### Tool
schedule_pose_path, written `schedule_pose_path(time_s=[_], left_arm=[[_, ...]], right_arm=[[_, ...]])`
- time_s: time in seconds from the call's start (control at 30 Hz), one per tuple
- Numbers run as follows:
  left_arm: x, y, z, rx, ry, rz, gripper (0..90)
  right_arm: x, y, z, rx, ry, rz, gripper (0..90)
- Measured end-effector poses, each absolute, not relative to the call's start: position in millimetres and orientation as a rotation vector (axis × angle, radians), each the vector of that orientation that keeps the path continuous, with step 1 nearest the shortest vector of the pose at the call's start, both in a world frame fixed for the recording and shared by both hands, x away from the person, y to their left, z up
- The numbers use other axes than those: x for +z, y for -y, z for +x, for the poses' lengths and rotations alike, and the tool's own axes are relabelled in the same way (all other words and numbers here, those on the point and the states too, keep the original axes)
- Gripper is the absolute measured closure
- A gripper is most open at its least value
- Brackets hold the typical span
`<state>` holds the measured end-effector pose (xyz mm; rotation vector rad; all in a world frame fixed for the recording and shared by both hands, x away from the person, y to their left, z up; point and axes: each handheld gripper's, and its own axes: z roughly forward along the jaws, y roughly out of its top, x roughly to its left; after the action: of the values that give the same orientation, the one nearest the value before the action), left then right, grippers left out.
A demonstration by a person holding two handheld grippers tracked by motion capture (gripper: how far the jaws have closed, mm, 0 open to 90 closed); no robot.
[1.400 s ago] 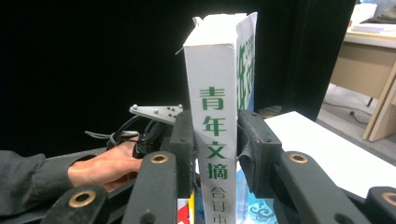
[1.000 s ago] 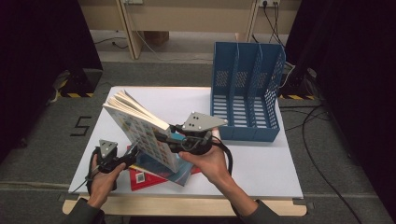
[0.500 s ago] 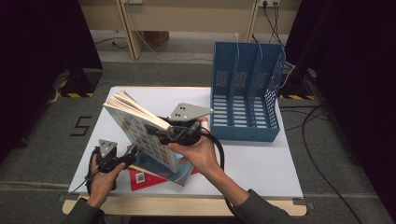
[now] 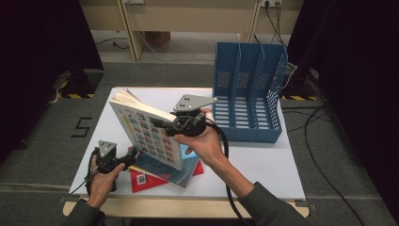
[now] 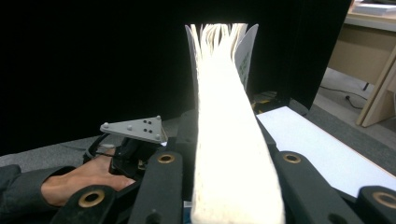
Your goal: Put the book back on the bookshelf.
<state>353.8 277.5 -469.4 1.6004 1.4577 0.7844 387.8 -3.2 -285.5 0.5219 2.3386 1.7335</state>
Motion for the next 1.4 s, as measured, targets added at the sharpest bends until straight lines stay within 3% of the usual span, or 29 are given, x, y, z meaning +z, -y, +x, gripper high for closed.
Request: schedule_pose_path(time_s=[0.37, 1.4], left_arm=[[-471, -277, 354, 0.782, -1.453, 1.617, 17.0], [-472, -280, 355, 0.773, -1.469, 1.619, 17.1]], right_arm=[[-286, 8, 406, 1.773, -2.316, 0.582, 73.1], [-306, 18, 398, 1.809, -2.314, 0.59, 73.2]])
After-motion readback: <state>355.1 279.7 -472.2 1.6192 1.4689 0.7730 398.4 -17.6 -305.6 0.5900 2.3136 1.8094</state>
